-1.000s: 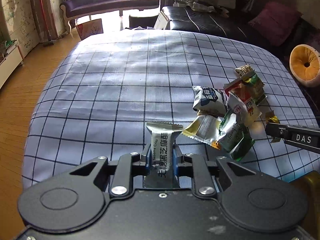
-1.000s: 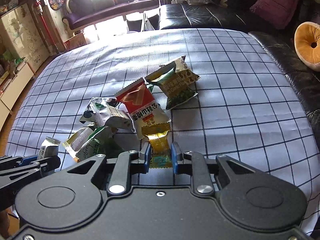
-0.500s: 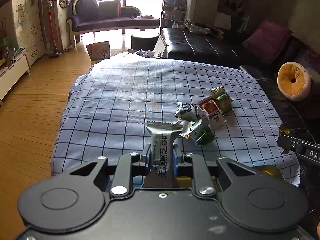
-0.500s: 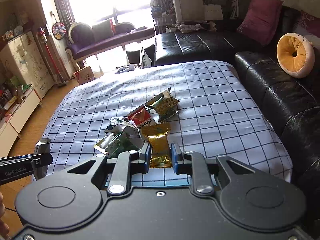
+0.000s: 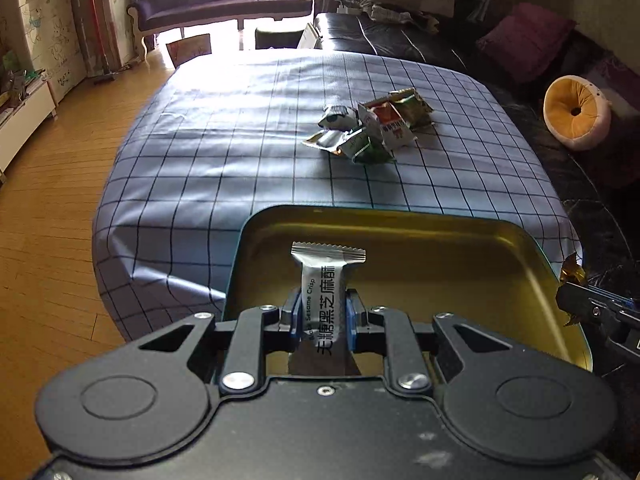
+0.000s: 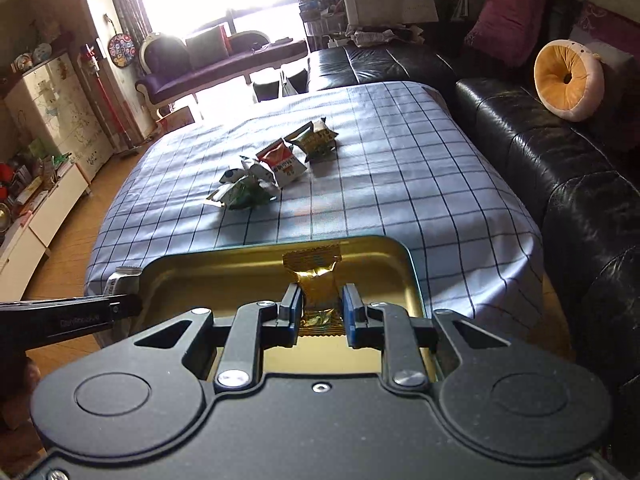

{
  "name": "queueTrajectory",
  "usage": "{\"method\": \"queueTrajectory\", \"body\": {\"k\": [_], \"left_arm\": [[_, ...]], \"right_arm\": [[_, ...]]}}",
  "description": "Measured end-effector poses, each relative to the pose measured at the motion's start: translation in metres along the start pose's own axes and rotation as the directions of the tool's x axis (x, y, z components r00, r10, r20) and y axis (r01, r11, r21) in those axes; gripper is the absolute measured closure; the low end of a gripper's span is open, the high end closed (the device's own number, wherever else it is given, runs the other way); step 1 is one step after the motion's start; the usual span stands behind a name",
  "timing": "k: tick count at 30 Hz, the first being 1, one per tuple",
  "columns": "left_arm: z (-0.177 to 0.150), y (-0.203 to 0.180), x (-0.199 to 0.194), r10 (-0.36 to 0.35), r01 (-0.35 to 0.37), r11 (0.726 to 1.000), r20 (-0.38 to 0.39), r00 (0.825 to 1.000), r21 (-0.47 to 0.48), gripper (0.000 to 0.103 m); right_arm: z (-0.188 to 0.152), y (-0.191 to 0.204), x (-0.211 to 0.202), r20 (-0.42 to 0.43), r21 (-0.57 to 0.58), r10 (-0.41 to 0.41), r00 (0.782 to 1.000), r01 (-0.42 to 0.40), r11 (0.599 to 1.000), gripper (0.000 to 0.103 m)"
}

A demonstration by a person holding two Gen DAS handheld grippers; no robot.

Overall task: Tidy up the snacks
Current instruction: 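Carry both snacks over the gold tray and open both tools to drop them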

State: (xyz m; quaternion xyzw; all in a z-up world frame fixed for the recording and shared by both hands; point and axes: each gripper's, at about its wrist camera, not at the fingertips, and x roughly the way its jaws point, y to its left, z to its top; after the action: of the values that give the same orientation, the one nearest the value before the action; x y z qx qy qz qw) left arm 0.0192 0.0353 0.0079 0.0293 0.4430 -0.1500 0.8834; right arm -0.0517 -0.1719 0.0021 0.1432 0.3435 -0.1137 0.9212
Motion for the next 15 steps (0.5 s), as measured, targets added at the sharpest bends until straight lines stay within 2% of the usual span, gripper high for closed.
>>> {"method": "queueTrajectory", "body": {"k": [5, 15], "left_arm": [[-0.015, -0.008, 0.002, 0.035, -0.035, 0.999, -0.007, 0.999, 0.013, 0.083], [-0.021, -0.018, 0.005, 0.062, -0.063, 0.996, 0.007, 0.998, 0.058, 0.079]], "right_arm": [[-0.017, -0.003, -0.005, -0.015, 0.006, 0.012, 1.000, -0.012, 1.000, 0.073], [-0.023, 0.000, -0.003, -0.022, -0.010, 0.006, 1.000, -0.006, 1.000, 0.072]]}}
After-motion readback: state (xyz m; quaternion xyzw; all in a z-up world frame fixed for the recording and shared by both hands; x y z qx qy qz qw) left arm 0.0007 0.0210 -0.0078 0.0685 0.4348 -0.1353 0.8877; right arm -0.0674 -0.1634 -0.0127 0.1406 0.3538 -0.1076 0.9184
